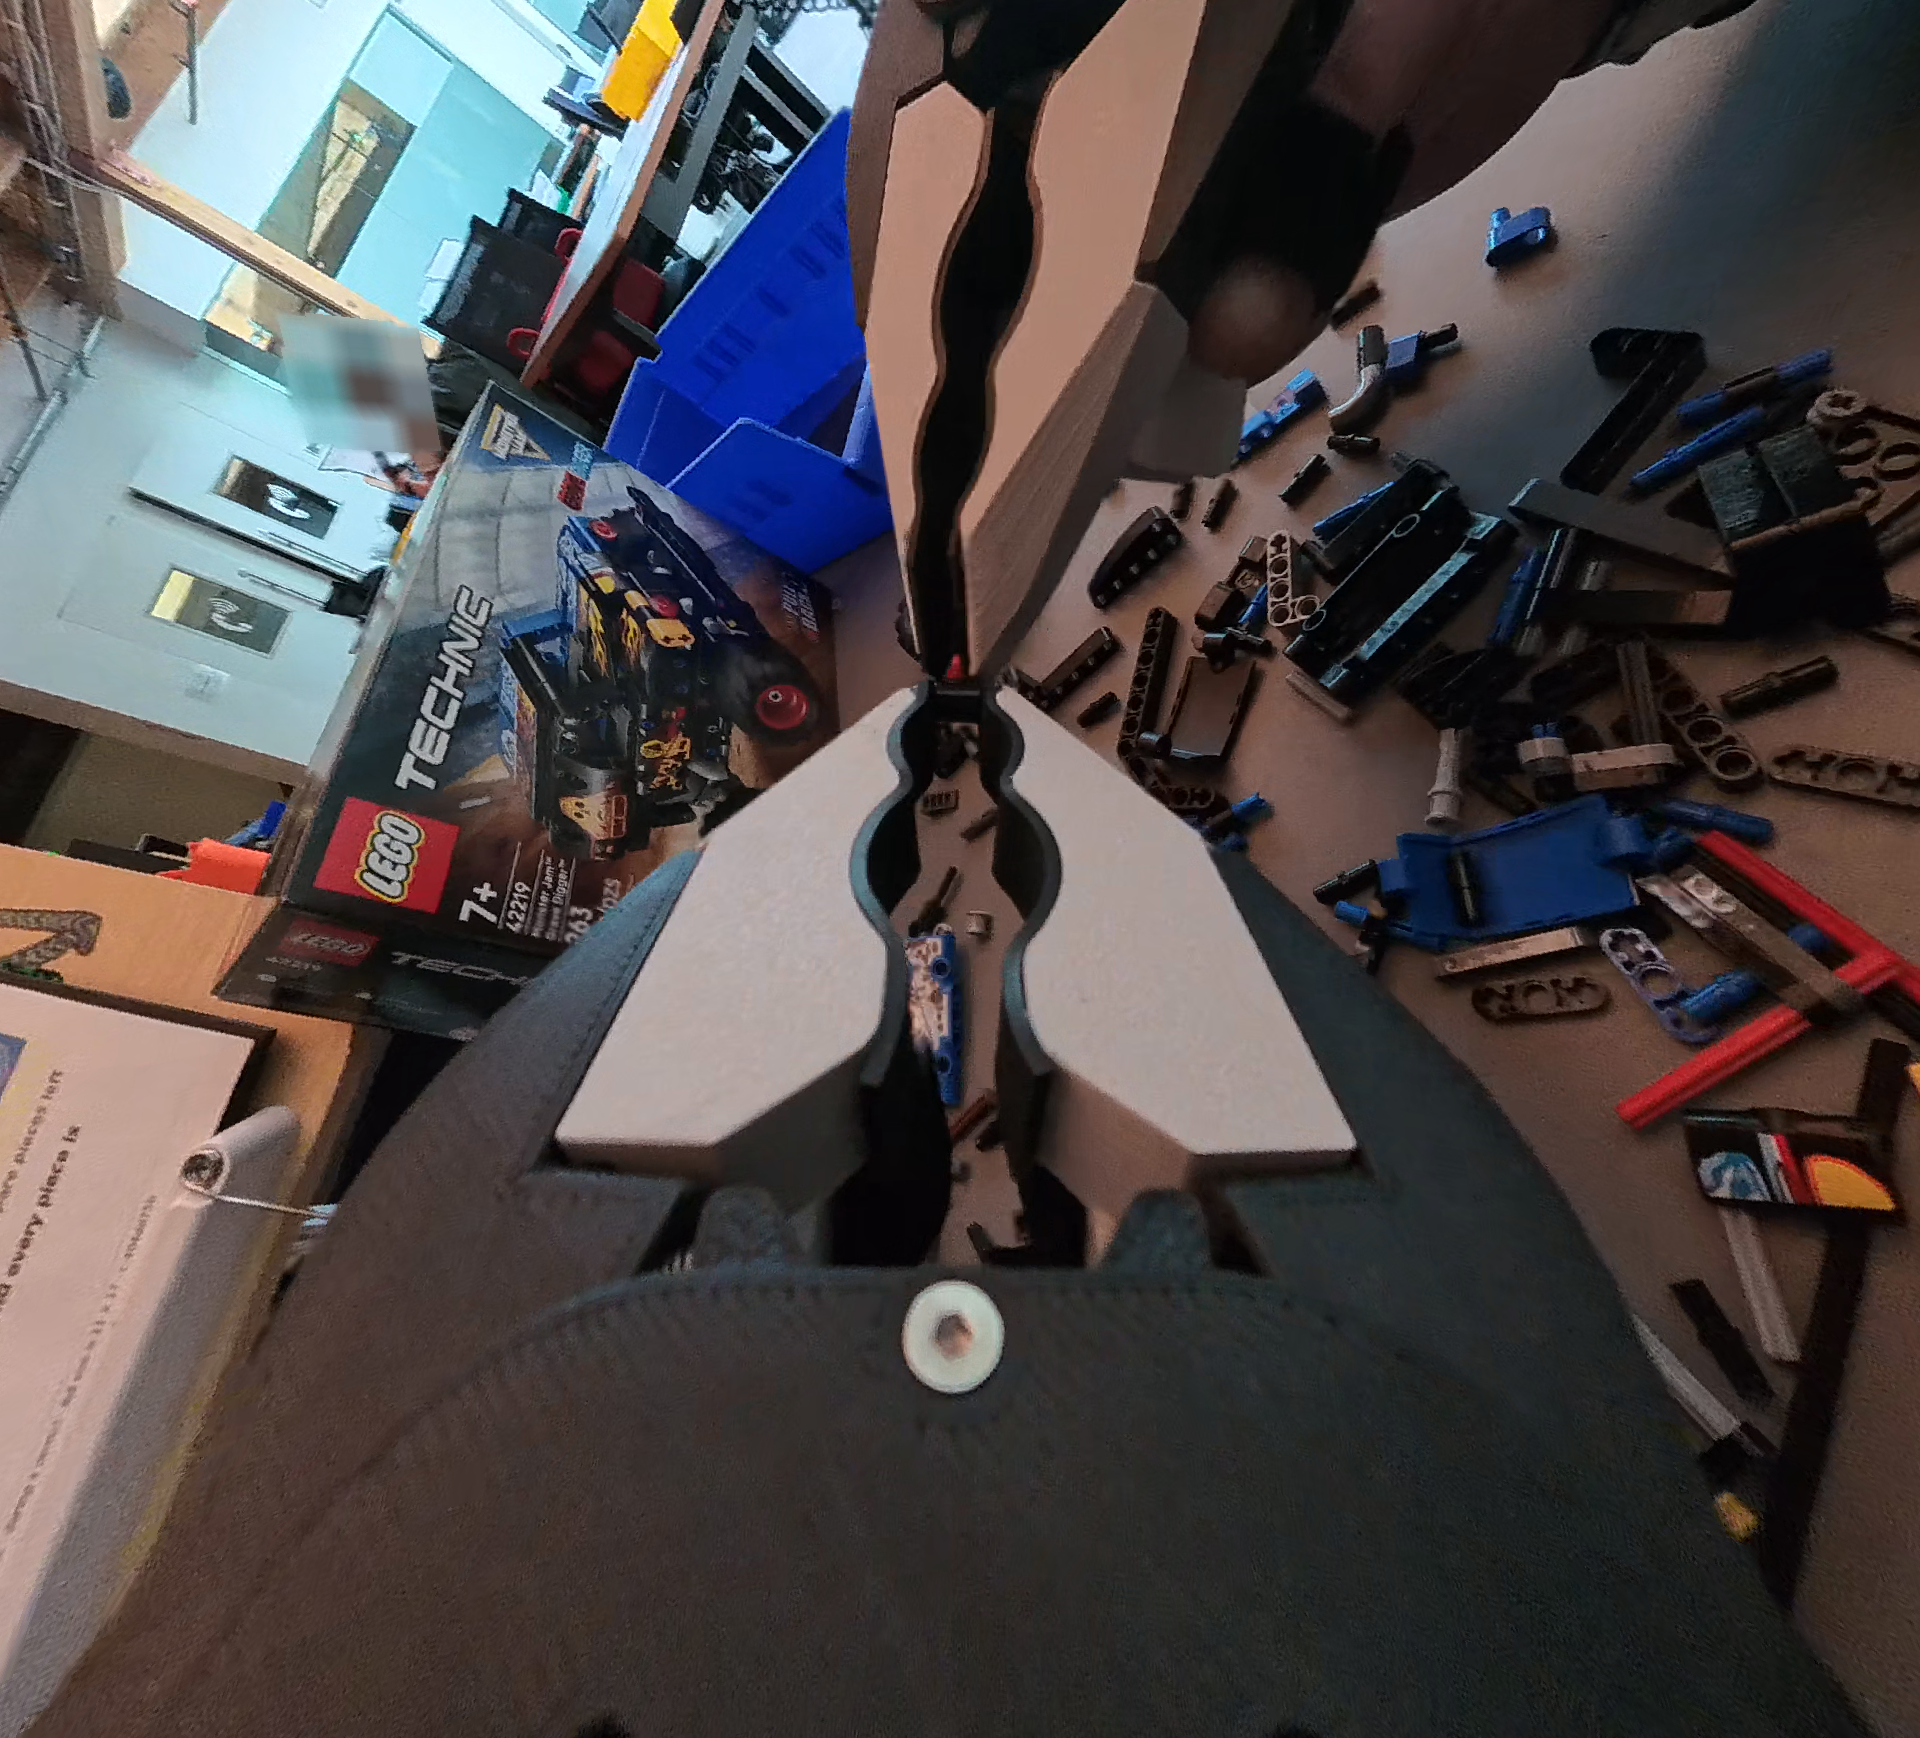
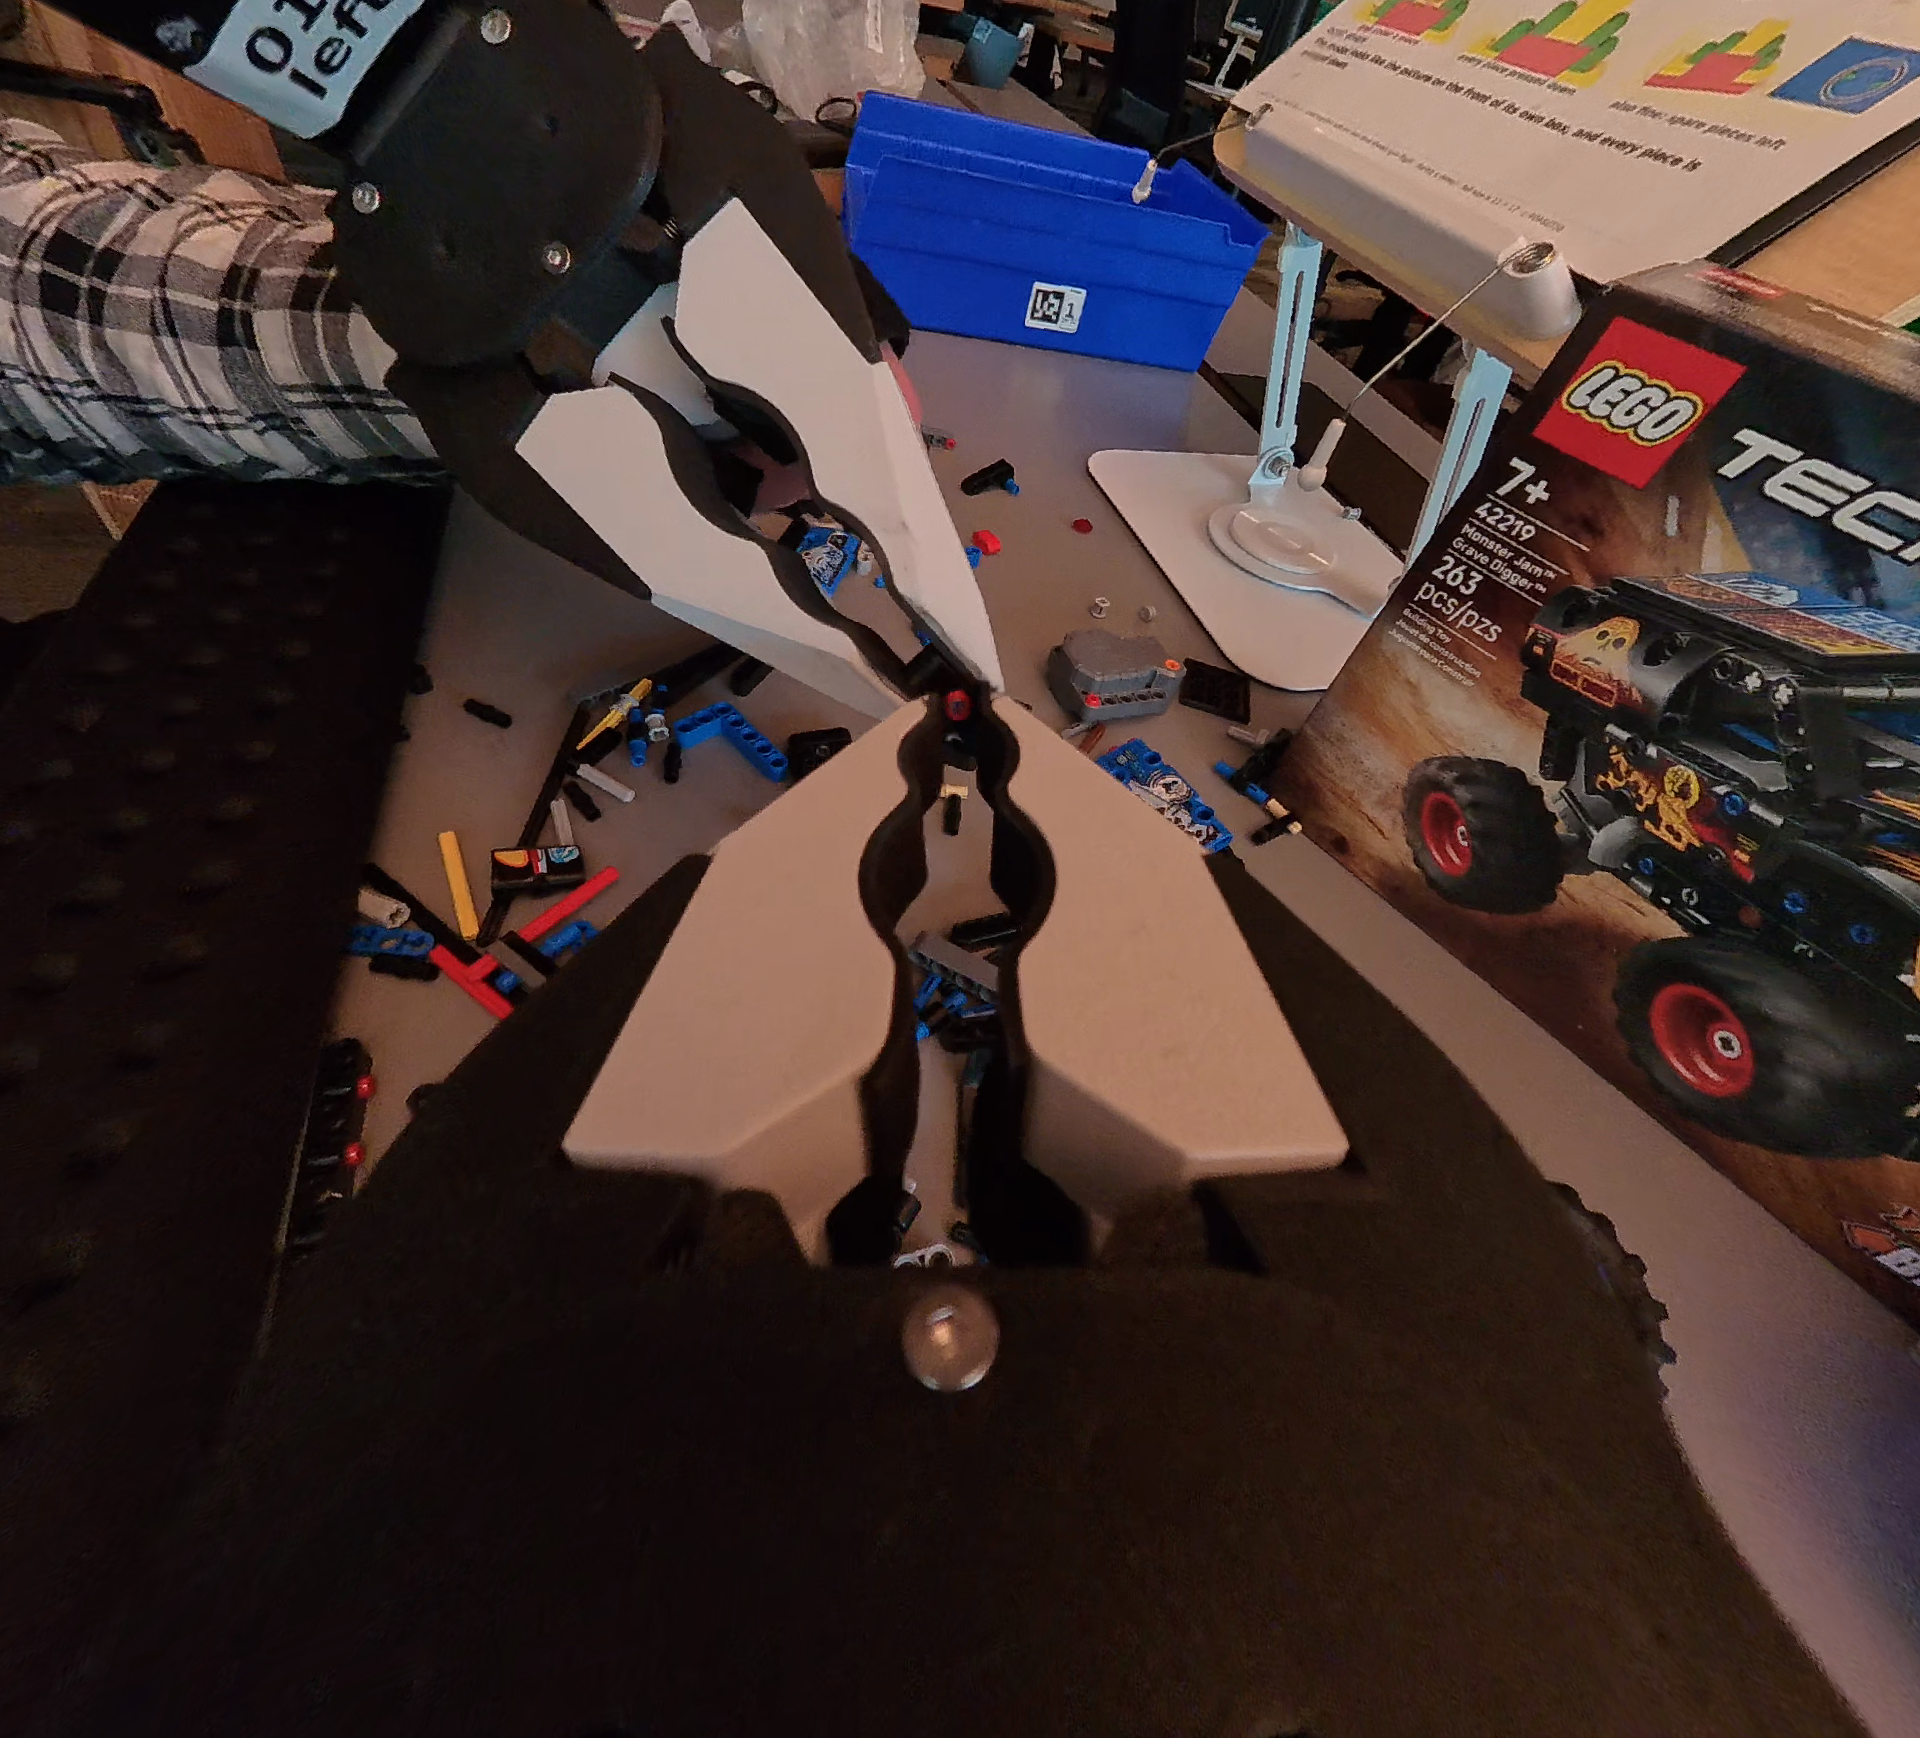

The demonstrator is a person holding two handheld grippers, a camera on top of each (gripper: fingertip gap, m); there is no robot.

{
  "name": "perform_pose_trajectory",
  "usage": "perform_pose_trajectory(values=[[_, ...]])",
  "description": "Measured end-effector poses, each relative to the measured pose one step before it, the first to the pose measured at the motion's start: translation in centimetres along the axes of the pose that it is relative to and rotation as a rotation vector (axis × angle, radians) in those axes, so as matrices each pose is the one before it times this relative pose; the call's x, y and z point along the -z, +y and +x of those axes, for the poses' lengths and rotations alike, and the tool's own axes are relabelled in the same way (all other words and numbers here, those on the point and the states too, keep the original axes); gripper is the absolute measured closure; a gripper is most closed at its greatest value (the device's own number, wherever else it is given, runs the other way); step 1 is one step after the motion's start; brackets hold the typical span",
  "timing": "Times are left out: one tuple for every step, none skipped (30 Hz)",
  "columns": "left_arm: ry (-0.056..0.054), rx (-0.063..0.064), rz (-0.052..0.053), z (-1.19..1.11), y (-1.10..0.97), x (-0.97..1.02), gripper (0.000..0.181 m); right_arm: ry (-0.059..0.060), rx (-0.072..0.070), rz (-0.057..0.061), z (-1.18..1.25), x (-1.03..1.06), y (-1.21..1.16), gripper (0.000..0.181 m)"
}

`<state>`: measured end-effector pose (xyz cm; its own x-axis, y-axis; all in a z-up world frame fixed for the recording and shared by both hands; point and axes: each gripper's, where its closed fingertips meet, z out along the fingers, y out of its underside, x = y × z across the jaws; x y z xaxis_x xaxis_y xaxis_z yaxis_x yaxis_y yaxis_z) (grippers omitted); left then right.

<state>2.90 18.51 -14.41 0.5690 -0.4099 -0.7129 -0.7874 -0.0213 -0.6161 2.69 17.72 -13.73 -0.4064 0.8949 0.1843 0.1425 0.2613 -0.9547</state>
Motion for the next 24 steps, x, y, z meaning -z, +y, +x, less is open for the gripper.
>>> perform_pose_trajectory(values=[[-0.0073, -0.0096, -0.0035, -0.017, -0.054, 0.014, 0.176, 0.0001, 0.0035, 0.0028, -0.024, 0.040, -0.065, 0.179], [-0.0008, -0.0028, -0.0055, 0.025, 0.023, -0.028, 0.176, -0.0006, 0.0031, -0.0017, -0.028, 0.004, 0.024, 0.179], [0.0014, -0.0016, -0.0056, 0.028, 0.057, -0.013, 0.176, 0.0026, 0.0049, -0.0038, 0.000, -0.030, 0.066, 0.179], [-0.0052, -0.0079, -0.0015, -0.017, 0.022, 0.016, 0.176, 0.0033, 0.0028, -0.0009, 0.000, -0.037, 0.030, 0.180], [-0.0018, 0.0034, 0.0002, -0.029, -0.012, 0.011, 0.176, 0.0026, 0.0016, 0.0013, -0.003, -0.020, -0.021, 0.180], [0.0040, 0.0116, 0.0012, 0.031, -0.026, -0.016, 0.176, 0.0011, 0.0033, -0.0018, 0.003, 0.020, 0.019, 0.181], [0.0015, 0.0041, 0.0024, -0.012, -0.041, -0.012, 0.176, 0.0011, 0.0034, -0.0020, 0.011, 0.029, -0.006, 0.181], [-0.0012, -0.0058, 0.0013, -0.017, -0.040, 0.039, 0.176, 0.0027, 0.0047, 0.0002, -0.003, 0.036, -0.031, 0.181], [0.0040, -0.0036, -0.0023, 0.075, -0.009, 0.009, 0.176, 0.0021, 0.0094, -0.0040, -0.043, 0.032, -0.006, 0.181], [0.0033, -0.0052, -0.0072, 0.087, 0.058, -0.005, 0.176, 0.0027, 0.0124, -0.0087, -0.047, 0.005, 0.066, 0.181], [0.0004, -0.0073, -0.0072, 0.061, 0.082, -0.018, 0.176, 0.0017, 0.0073, -0.0075, -0.035, -0.025, 0.089, 0.181], [0.0019, -0.0005, -0.0048, 0.058, 0.057, -0.025, 0.176, -0.0012, 0.0007, -0.0051, -0.025, -0.006, 0.089, 0.181], [0.0034, 0.0027, -0.0041, 0.018, 0.045, -0.004, 0.176, -0.0013, -0.0024, -0.0027, -0.011, 0.005, 0.050, 0.181], [-0.0016, -0.0096, -0.0088, -0.065, 0.145, 0.039, 0.176, -0.0018, -0.0050, 0.0075, -0.015, 0.059, -0.127, 0.181], [0.0070, -0.0029, -0.0030, 0.075, 0.082, 0.053, 0.176, -0.0147, -0.0188, 0.0254, -0.153, 0.145, -0.453, 0.181], [0.0039, 0.0045, -0.0005, 0.046, 0.050, 0.020, 0.176, -0.0124, -0.0132, 0.0227, -0.121, 0.172, -0.440, 0.181], [-0.0078, 0.0017, 0.0100, -0.125, -0.106, 0.063, 0.176, 0.0011, 0.0033, -0.0095, 0.052, 0.040, 0.129, 0.181], [-0.0070, 0.0077, 0.0091, -0.192, -0.129, 0.081, 0.176, 0.0037, 0.0107, -0.0227, 0.055, -0.064, 0.424, 0.181], [-0.0051, 0.0123, 0.0132, -0.248, -0.202, 0.136, 0.176, -0.0008, -0.0071, -0.0041, 0.038, -0.047, 0.123, 0.181], [0.0045, 0.0175, 0.0088, -0.146, -0.095, 0.116, 0.176, 0.0065, -0.0199, 0.0101, 0.322, 0.010, -0.062, 0.181], [0.0207, 0.0319, 0.0090, 0.059, -0.013, 0.042, 0.176, 0.0041, -0.0146, 0.0120, 0.358, 0.148, -0.063, 0.181], [0.0401, 0.0607, 0.0118, 0.237, 0.051, -0.031, 0.175, 0.0086, 0.0152, 0.0130, 0.217, 0.273, -0.194, 0.181], [0.0379, 0.0738, 0.0291, 0.141, -0.148, 0.029, 0.176, 0.0279, 0.0463, 0.0060, 0.176, 0.227, -0.255, 0.174], [0.0271, 0.0780, 0.0311, -0.095, -0.197, 0.080, 0.176, 0.0315, 0.0558, -0.0220, 0.101, 0.018, 0.115, 0.161]])
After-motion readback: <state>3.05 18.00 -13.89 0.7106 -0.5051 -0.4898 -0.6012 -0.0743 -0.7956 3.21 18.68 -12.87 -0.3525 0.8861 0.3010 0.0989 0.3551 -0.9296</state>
